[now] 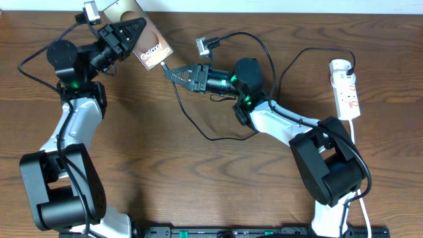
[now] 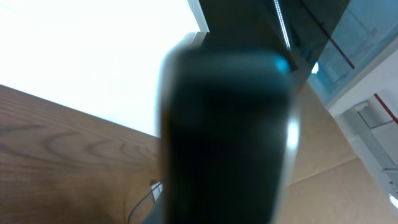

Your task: Plug charger to phone and switch on socket

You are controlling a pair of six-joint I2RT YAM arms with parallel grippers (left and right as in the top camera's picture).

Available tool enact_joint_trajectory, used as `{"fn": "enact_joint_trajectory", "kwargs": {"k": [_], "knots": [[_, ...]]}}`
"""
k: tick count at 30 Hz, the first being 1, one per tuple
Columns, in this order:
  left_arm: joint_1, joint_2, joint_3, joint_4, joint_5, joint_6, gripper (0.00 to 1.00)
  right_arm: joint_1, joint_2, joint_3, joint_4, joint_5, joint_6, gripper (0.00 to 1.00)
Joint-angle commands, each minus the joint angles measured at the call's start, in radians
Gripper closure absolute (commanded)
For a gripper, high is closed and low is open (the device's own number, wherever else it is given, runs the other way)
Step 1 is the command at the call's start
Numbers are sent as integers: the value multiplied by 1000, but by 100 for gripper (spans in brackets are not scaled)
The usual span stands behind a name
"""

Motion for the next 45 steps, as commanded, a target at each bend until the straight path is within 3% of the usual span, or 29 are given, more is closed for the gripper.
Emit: {"fn": "enact_joint_trajectory", "kwargs": {"k": [1, 29, 30, 33, 35, 45], "knots": [[-14, -10, 10, 18, 135, -24, 93, -3, 2, 18, -10, 46, -4, 99], [-14, -10, 10, 18, 236, 10, 93, -45, 2, 18, 13, 35, -6, 98], [-14, -10, 10, 18, 232, 14, 93, -46, 2, 18, 13, 35, -6, 87], [-13, -10, 10, 17, 224, 28, 93, -45, 2, 18, 16, 35, -6, 28], [-11, -10, 10, 17, 212, 28, 93, -46, 2, 18, 16, 31, -6, 1], [27, -10, 10, -37, 179, 95, 93, -52, 2, 18, 15, 1, -7, 1]]}}
